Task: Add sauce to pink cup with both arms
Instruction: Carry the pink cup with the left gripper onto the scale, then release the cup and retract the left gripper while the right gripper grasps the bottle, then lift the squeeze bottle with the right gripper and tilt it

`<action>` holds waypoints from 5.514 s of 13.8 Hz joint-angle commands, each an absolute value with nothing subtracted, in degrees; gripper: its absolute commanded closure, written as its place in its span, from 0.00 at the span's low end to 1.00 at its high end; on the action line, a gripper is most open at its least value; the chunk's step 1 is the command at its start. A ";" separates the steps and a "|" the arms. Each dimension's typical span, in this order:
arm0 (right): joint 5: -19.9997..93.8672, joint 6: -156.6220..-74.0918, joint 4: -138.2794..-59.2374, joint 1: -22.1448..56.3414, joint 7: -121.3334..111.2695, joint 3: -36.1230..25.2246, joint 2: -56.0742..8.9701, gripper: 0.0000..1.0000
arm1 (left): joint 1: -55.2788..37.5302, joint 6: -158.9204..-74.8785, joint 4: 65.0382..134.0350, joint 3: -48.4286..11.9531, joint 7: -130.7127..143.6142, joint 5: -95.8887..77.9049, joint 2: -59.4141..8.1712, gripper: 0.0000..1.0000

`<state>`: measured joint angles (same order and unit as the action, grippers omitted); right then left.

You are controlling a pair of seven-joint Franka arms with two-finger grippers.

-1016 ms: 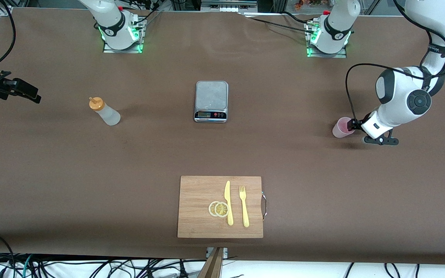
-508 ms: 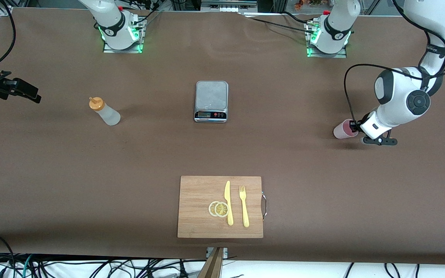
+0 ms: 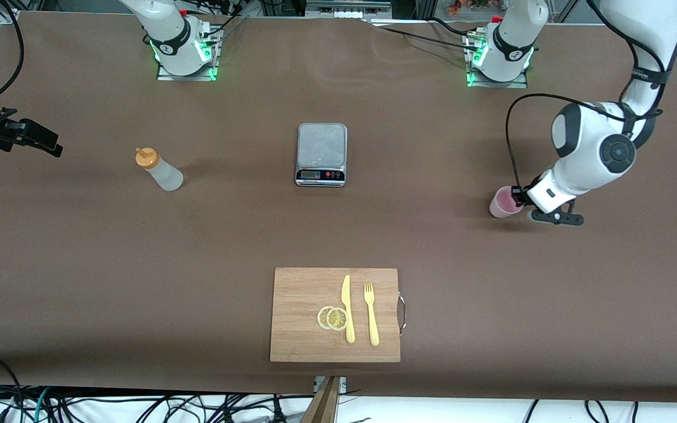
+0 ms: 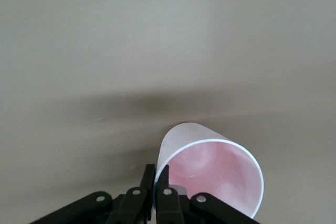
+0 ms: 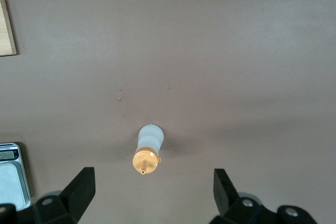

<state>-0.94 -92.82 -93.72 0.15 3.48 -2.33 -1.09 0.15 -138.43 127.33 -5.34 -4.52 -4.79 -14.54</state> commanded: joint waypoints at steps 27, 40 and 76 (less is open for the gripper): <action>10.09 -92.81 -98.08 -6.93 -44.95 -2.46 -12.03 0.00 | -38.85 -137.99 109.16 -16.96 36.04 -5.10 -27.33 0.93; 44.55 -87.02 -103.10 -20.04 -125.81 -5.71 -34.09 0.00 | -32.09 -113.23 94.23 -12.76 35.69 -5.89 -19.17 0.00; 47.90 -72.60 -95.90 -11.95 -134.25 -3.43 -48.00 1.00 | -1.05 -82.71 84.37 -0.62 -2.11 -1.14 -6.50 0.00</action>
<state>48.52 -74.38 -97.83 -12.38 -141.18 -4.72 -49.75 -0.85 -83.66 86.38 -0.79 -1.48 -1.09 -5.61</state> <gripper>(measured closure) 0.634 0.000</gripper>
